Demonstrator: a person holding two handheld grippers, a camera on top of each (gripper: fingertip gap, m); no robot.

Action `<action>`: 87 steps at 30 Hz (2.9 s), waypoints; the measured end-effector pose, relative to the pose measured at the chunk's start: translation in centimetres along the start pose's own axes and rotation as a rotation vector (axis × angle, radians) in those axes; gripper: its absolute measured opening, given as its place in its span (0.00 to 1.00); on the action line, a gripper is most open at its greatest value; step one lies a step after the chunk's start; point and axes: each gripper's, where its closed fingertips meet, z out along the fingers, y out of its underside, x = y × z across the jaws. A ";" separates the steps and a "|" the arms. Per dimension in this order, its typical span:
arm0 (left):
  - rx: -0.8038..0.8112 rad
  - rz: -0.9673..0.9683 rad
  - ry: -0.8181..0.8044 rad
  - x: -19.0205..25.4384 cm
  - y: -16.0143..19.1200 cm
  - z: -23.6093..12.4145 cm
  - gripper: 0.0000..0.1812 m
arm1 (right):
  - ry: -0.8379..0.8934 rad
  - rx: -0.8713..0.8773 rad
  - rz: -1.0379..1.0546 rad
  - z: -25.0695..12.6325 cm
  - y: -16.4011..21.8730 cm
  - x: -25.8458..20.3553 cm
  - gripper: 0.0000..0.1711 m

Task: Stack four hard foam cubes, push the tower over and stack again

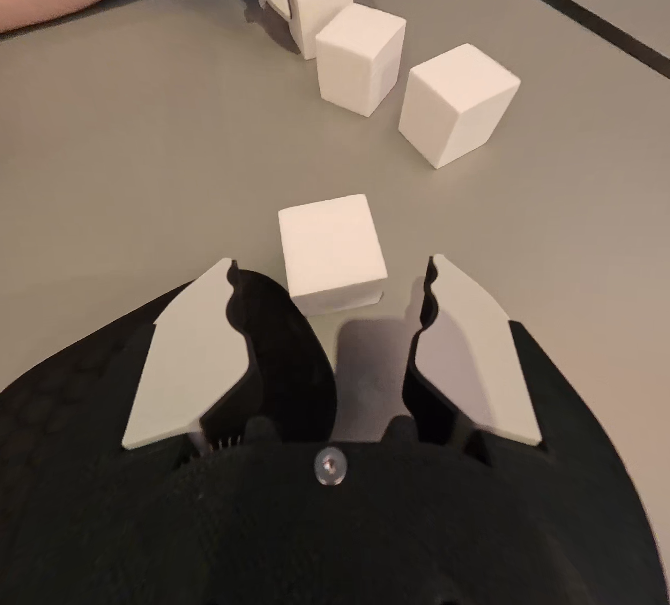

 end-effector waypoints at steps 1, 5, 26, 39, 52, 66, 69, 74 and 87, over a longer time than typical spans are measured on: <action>-0.005 0.008 0.001 0.0 0.0 0.1 0.41 | -0.005 -0.001 -0.002 0.3 0.1 -0.1 0.56; -0.019 0.006 0.060 0.9 0.1 -1.1 0.32 | -0.043 -0.012 -0.018 1.0 -0.2 -0.1 0.34; 0.234 0.012 -0.067 0.3 -7.0 -10.0 0.32 | -0.570 -0.031 -0.477 11.1 -14.8 0.8 0.34; 0.375 -0.180 -0.141 -1.3 -10.8 -10.9 0.32 | -0.559 -0.025 -0.411 11.6 -14.0 2.2 0.47; 0.067 -0.315 -0.338 0.6 -13.1 0.2 0.32 | -0.300 0.069 -0.248 6.0 -10.0 8.4 0.49; 0.025 -0.273 -0.378 0.8 -12.6 1.3 0.43 | -0.361 -0.067 -0.215 9.5 -6.2 8.3 0.38; 0.066 -0.262 -0.379 1.0 -13.5 -0.3 0.45 | -0.394 -0.027 -0.175 8.7 -6.1 8.3 0.34; 0.099 -0.247 -0.463 -0.2 -14.1 -5.8 0.45 | -0.341 0.150 -0.099 4.2 -10.0 9.9 0.33; 0.108 -0.273 -0.585 -2.9 -12.6 -13.4 0.40 | -0.509 0.027 -0.431 4.1 -22.9 0.6 0.33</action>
